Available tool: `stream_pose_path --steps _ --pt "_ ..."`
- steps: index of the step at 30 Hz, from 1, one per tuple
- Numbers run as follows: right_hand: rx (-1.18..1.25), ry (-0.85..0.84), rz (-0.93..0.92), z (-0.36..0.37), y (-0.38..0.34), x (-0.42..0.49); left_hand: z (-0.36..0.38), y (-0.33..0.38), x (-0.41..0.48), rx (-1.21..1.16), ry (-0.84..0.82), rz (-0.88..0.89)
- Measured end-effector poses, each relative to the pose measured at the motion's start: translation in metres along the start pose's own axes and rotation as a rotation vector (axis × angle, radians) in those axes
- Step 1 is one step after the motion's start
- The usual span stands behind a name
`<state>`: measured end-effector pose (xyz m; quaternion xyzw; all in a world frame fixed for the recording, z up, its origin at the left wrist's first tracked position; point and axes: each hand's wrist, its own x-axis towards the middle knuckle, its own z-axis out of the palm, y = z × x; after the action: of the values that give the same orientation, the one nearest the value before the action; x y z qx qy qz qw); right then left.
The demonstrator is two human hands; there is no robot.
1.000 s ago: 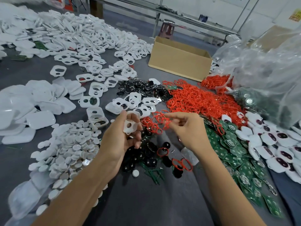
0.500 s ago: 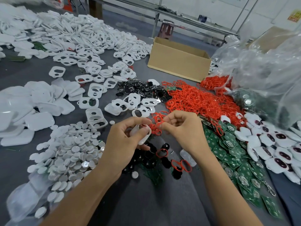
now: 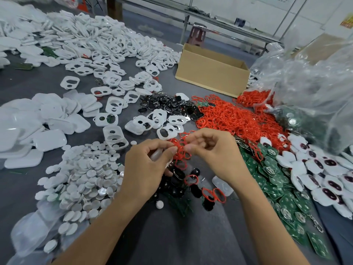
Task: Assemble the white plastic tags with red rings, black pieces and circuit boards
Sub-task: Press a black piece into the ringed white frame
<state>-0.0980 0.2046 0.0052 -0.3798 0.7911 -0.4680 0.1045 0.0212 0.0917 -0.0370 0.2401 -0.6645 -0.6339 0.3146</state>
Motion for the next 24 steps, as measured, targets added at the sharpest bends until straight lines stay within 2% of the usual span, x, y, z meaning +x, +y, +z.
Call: stream_pose_path --steps 3,6,8,16,24 --pt "0.003 0.027 -0.049 -0.002 -0.002 0.0 -0.004 0.004 0.001 -0.186 -0.009 -0.104" --pt "0.184 -0.089 -0.055 0.005 -0.008 -0.002 -0.005 0.01 0.0 -0.336 -0.057 -0.181" --pt "0.27 -0.092 -0.062 0.012 -0.009 -0.002 -0.005 0.012 -0.001 -0.381 -0.064 -0.206" --pt "0.548 -0.019 0.007 0.019 -0.004 -0.004 -0.008 0.013 -0.001 -0.368 -0.121 -0.187" --pt "0.631 -0.007 0.027 0.023 -0.003 -0.006 -0.007 0.013 -0.001 -0.42 -0.159 -0.169"
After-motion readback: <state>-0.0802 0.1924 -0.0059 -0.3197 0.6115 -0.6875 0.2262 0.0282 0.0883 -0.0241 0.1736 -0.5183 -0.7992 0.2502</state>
